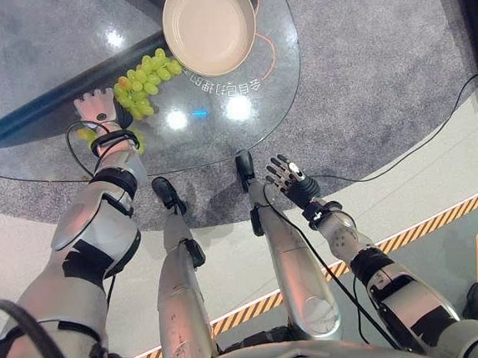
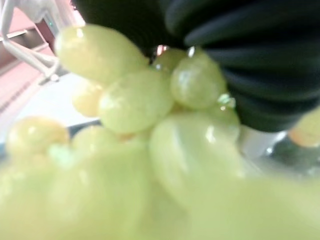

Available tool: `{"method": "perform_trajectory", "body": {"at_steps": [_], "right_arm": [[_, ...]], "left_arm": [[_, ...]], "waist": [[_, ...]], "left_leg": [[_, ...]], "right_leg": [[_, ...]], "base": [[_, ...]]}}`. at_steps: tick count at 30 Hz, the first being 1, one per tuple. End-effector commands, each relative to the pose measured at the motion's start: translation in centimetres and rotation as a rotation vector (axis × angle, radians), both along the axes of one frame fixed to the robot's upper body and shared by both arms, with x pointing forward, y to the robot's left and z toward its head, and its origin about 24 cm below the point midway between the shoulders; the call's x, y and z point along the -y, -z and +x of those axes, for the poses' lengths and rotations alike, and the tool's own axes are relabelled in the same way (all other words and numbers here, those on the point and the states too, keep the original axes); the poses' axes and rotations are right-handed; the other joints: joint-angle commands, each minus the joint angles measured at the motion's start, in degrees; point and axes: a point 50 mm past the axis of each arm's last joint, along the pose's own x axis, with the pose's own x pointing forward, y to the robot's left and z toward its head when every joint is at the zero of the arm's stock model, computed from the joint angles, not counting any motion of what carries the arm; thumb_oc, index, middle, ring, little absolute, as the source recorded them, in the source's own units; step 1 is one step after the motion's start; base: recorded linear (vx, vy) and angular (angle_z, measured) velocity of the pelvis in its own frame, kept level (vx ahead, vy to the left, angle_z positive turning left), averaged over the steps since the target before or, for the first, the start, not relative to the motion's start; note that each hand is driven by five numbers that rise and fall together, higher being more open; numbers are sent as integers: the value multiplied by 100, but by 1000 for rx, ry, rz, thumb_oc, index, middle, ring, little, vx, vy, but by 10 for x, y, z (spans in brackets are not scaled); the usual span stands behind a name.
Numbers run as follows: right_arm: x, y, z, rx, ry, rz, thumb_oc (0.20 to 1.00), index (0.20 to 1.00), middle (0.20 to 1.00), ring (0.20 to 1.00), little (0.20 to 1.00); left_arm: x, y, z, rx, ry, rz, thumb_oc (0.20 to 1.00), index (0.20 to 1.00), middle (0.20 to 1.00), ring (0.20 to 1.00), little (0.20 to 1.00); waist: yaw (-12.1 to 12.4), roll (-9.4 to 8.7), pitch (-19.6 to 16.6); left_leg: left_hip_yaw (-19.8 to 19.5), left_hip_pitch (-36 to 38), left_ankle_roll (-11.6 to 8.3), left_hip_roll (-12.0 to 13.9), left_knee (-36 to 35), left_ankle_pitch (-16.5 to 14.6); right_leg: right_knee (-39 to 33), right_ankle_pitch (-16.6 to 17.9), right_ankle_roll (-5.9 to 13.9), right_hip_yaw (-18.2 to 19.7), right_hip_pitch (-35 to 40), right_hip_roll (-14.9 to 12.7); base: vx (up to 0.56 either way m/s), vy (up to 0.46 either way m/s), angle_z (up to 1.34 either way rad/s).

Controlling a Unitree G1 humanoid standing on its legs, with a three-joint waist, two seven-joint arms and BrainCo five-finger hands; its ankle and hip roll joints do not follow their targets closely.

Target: Pick up fruits into the plate

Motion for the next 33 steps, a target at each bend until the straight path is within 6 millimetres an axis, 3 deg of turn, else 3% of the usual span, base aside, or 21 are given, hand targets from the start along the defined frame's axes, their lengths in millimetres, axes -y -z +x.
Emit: {"method": "perform_trajectory", "body": {"at_steps": [1, 9, 15, 24, 33], "right_arm": [[-4, 5, -10, 19, 2, 51, 1000, 1000, 1000, 1000, 1000], [5, 6, -15, 34, 32, 26, 1000, 1000, 1000, 1000, 1000], [15, 1, -15, 70, 71, 22, 1000, 1000, 1000, 1000, 1000], [33, -13, -20, 173, 111, -46, 1000, 1000, 1000, 1000, 1000], [71, -51, -29, 345, 1, -343, 1000, 1000, 1000, 1000, 1000]], "left_arm": [[-7, -21, 2, 105, 10, -71, 200, 200, 200, 200, 200], [14, -14, 3, 167, 193, -292, 200, 200, 200, 200, 200], [22, -15, 0, 169, 305, -333, 200, 200, 200, 200, 200], [15, -10, -12, 43, 425, -239, 200, 200, 200, 200, 200], [-6, -20, -47, -211, 573, 81, 200, 200, 200, 200, 200]], "waist": [[130, -47, 201], [277, 211, 201], [397, 376, 201], [520, 450, 113], [759, 410, -752]], "left_leg": [[-130, 157, -253, -149, 224, -537], [-177, 724, -195, -218, 35, -521], [-216, 1255, -163, -269, -63, -566], [-245, 2113, -151, -292, -91, -766], [-280, 2920, -144, -294, -216, -955]], "right_leg": [[-232, 30, -57, -146, 322, 489], [-289, -71, -59, -213, 880, 435], [-360, -123, -24, -321, 1412, 333], [-543, -207, 10, -468, 2336, 204], [-964, -278, 82, -630, 3408, 53]], "base": [[13, 31, 0], [19, 49, 2], [39, 46, 7], [81, 30, 10], [152, -9, 8]]}}
